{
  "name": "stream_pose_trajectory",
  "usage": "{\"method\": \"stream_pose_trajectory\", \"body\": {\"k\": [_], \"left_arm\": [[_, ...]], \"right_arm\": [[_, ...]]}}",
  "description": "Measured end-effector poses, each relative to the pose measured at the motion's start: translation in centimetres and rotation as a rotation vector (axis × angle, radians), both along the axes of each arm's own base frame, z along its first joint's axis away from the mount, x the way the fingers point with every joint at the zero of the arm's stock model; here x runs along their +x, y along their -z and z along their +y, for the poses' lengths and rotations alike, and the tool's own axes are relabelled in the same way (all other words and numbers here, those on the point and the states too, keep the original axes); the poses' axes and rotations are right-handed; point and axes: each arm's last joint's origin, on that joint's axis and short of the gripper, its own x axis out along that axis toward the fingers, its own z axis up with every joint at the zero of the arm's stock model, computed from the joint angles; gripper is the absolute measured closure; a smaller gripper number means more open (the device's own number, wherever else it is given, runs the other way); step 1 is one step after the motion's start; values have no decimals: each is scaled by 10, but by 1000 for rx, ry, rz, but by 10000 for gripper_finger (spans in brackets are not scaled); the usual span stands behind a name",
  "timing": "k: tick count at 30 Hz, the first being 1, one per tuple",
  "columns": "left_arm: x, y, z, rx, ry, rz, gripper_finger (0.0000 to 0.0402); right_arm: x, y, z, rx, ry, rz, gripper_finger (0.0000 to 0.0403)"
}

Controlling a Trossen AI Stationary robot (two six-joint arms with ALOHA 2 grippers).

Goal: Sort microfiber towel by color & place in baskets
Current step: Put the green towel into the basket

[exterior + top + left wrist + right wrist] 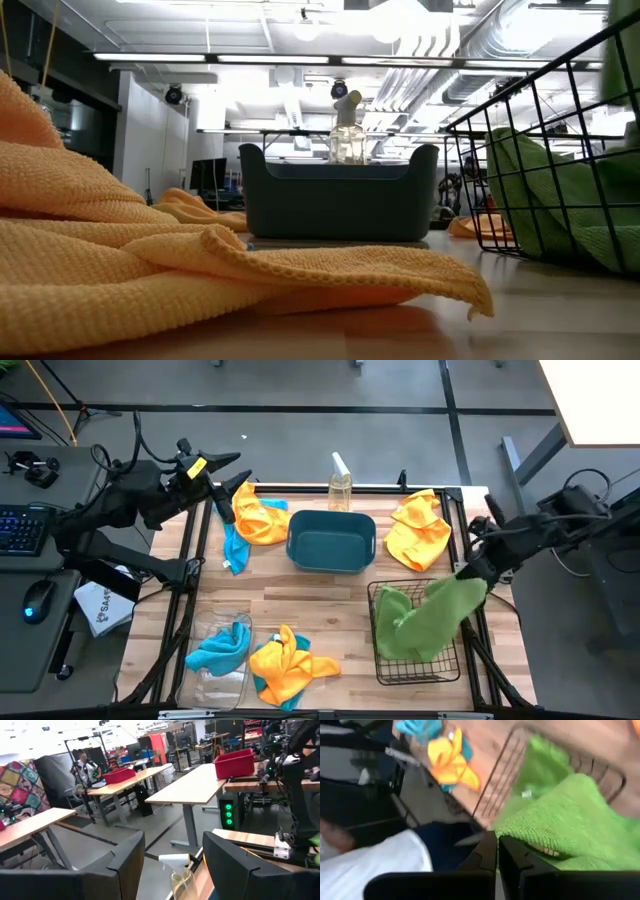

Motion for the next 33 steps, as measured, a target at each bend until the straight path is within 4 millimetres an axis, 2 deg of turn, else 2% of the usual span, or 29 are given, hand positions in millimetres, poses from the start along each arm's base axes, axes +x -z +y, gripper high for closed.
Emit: {"method": "stream_pose_trajectory", "body": {"k": [3, 6, 9, 13, 15, 20, 27, 33], "left_arm": [[2, 1, 0, -9, 0, 2, 213], [4, 2, 0, -17, 6, 1, 213], [6, 3, -1, -25, 40, 1, 213], [9, 4, -1, -25, 48, 10, 213], [10, 4, -1, -25, 48, 14, 213], [10, 7, -1, -26, 47, 43, 213], [9, 13, -1, -58, 43, 89, 213], [8, 18, -1, -88, 37, 120, 213]], "right_arm": [[21, 14, 8, -87, -55, 1, 403], [49, 40, 22, -149, -137, 16, 403], [76, 76, 37, -143, -228, 37, 403], [99, 132, 54, -13, -329, 108, 403], [102, 163, 60, 30, -337, 176, 403], [100, 218, 63, 99, -274, 247, 403], [91, 253, 74, 273, -360, 251, 403], [81, 272, 71, 268, -354, 327, 403]]}}
